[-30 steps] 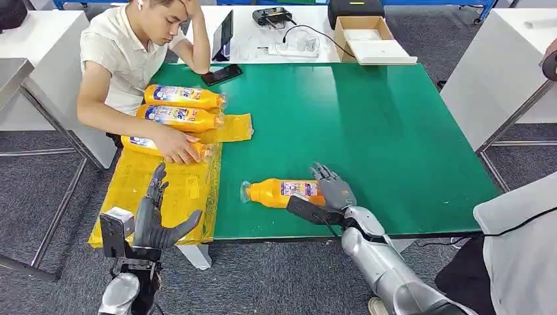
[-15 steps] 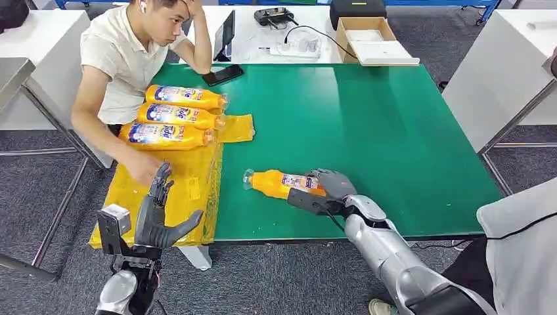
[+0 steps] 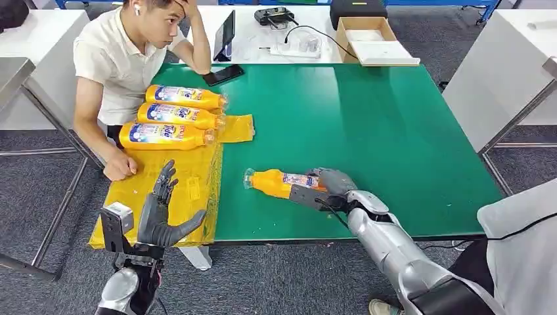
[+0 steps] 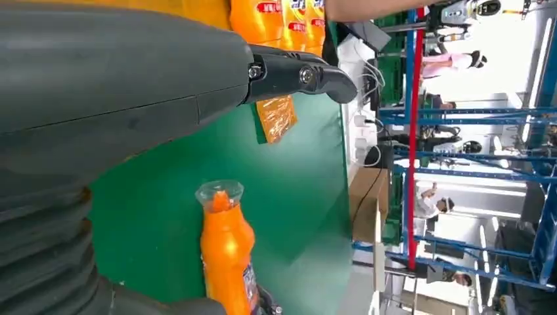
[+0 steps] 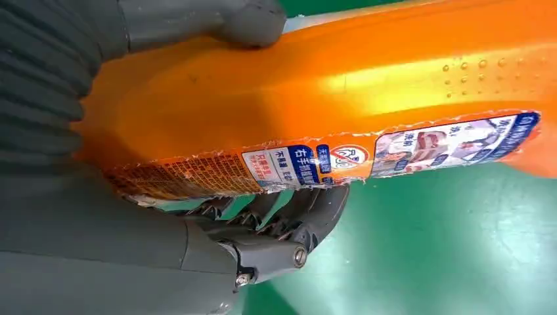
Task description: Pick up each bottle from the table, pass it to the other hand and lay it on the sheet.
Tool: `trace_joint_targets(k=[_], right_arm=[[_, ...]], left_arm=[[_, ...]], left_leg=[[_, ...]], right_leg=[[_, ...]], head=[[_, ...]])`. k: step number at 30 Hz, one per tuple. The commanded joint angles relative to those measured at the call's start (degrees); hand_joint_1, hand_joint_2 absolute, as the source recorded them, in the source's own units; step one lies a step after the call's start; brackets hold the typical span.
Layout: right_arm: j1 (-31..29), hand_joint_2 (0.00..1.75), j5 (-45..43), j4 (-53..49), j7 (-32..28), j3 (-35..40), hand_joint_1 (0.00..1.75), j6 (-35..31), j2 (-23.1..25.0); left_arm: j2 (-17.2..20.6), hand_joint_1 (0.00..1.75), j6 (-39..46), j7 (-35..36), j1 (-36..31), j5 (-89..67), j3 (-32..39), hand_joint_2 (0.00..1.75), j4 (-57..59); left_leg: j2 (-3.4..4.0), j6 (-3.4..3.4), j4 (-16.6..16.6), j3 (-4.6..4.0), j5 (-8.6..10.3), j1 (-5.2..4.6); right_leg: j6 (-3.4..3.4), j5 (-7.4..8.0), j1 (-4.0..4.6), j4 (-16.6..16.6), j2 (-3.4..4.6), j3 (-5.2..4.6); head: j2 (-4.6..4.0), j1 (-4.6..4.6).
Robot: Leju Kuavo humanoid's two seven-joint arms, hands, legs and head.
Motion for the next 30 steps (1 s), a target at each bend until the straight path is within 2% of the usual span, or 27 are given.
trace_joint_targets(k=[1, 4, 7, 17, 18, 22, 27, 29, 30], right_arm=[[6.4, 1.75, -9.3, 1.7, -10.9, -3.4, 1.75, -0.5, -0.1], [10.1, 1.75, -14.8, -7.0, -16.2, -6.7, 1.75, -5.1, 1.2], [13.6, 1.75, -18.7, -17.3, -18.1, -8.0, 1.75, -6.1, 1.8], [14.2, 1.75, -19.0, -18.5, -17.8, -7.9, 1.75, -5.9, 1.4], [14.4, 1.75, -21.2, -19.1, -19.9, -8.9, 1.75, -5.4, 1.9], [16.8, 1.75, -25.8, -25.8, -21.5, -10.0, 1.75, -3.5, 2.6], [17.7, 1.75, -27.2, -28.4, -21.7, -10.0, 1.75, -4.5, 3.1], [18.4, 1.75, -28.0, -30.0, -22.5, -10.2, 1.75, -5.2, 3.6], [19.0, 1.75, -28.2, -31.5, -22.7, -10.1, 1.75, -5.7, 3.8]], left_arm=[[0.8, 0.00, 1.1, -1.1, -1.1, 2.5, -0.9, 1.75, 2.6], [0.5, 0.00, 3.9, -0.9, -0.1, 4.3, -0.6, 1.75, 0.7], [1.0, 0.00, 4.4, -0.4, 0.3, 6.4, -1.1, 1.75, 0.1], [1.0, 0.00, 4.5, -0.5, 0.1, 6.5, -1.2, 1.75, 0.5], [1.0, 0.00, 4.6, -0.4, 0.1, 7.4, -1.1, 1.75, 0.7], [1.2, 0.00, 4.1, 0.5, -0.2, 11.2, -1.1, 1.75, 1.8], [0.9, 0.00, 5.5, 0.0, -0.5, 12.5, -0.2, 1.75, 3.2], [0.3, 0.00, 10.5, -2.2, -0.5, 8.6, 0.0, 1.75, 4.1], [0.1, 0.00, 8.7, -1.0, -0.1, 10.1, -0.4, 1.75, 4.5]], left_leg=[[-0.28, -0.09, -0.2, -0.07, 0.11, 0.09], [-0.28, -0.10, -0.2, -0.09, 0.11, 0.11], [-0.07, -0.12, -0.1, -0.21, 0.03, 0.11], [-0.12, -0.08, 0.0, -0.78, 0.01, 0.13], [-0.11, -0.06, 0.0, -0.82, 0.02, 0.12], [-0.10, -0.10, 0.0, -0.94, 0.00, 0.11], [-0.15, -0.12, 0.0, -1.11, -0.02, 0.08], [-0.15, -0.07, 0.0, -1.26, 0.03, 0.07], [-0.16, -0.05, 0.0, -1.31, 0.05, 0.05]], right_leg=[[-0.11, 0.03, 0.10, -0.2, -0.38, 0.08], [-0.12, 0.03, 0.12, -0.2, -0.39, 0.02], [-0.14, 0.02, 0.11, -0.1, -0.18, -0.09], [-0.07, -0.03, 0.11, 0.0, -0.21, -0.57], [-0.05, -0.02, 0.08, 0.1, -0.17, -0.62], [-0.10, -0.05, 0.07, 0.1, -0.21, -0.72], [-0.12, -0.07, 0.05, 0.1, -0.26, -0.91], [-0.06, -0.01, 0.04, 0.1, -0.22, -1.06], [-0.04, 0.01, 0.01, 0.1, -0.21, -1.13]], head=[[0.00, 0.00], [-0.02, 0.00], [0.00, 0.00], [-0.02, 0.00], [0.00, 0.00], [-0.02, 0.00], [0.00, -0.02], [-0.02, 0.00], [0.00, -0.02]])
